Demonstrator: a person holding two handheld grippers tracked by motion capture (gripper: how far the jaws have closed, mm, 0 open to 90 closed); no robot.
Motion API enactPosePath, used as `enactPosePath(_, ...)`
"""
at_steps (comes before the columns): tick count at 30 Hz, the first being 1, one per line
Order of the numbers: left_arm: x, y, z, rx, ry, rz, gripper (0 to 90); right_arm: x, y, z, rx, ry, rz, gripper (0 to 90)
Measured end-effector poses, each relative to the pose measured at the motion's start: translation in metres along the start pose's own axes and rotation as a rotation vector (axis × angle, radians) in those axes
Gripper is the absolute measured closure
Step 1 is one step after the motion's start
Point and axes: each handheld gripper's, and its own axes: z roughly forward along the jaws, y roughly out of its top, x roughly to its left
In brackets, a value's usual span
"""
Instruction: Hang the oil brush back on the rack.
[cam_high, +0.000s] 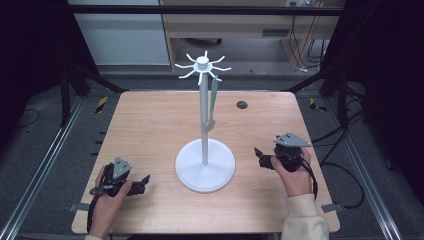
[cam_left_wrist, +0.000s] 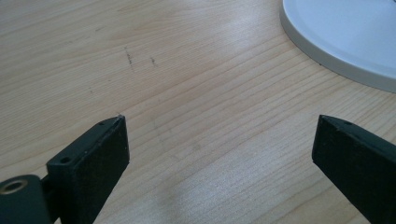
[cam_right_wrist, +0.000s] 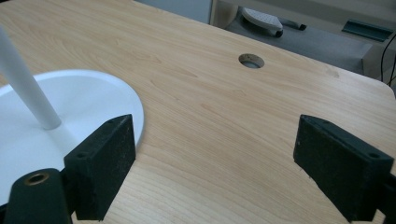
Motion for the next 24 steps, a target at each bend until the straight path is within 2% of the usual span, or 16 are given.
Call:
enactPosePath(5,0.0,0.0,0.0,0.0,0.0,0.002,3.6,-0.002,-0.007,0.005,0.024,-0.003,-0.013,13.9)
enactPosePath(11,0.0,0.0,0.0,0.002,0.0,0.005,3.6,-0.004,-0.018,0.015,0.057,0.028,0.03,13.7)
enactPosePath(21,-0.002,0.001,0.001,0.011,-0.001,0.014,3.6,-0.001,-0.039,0.033,0.179,0.06,0.009,15.3)
enactPosePath(24,-0.002,0.001,0.001,0.011,-0.002,0.016,3.5,0.001,-0.038,0.033,0.175,0.062,0.004,15.3)
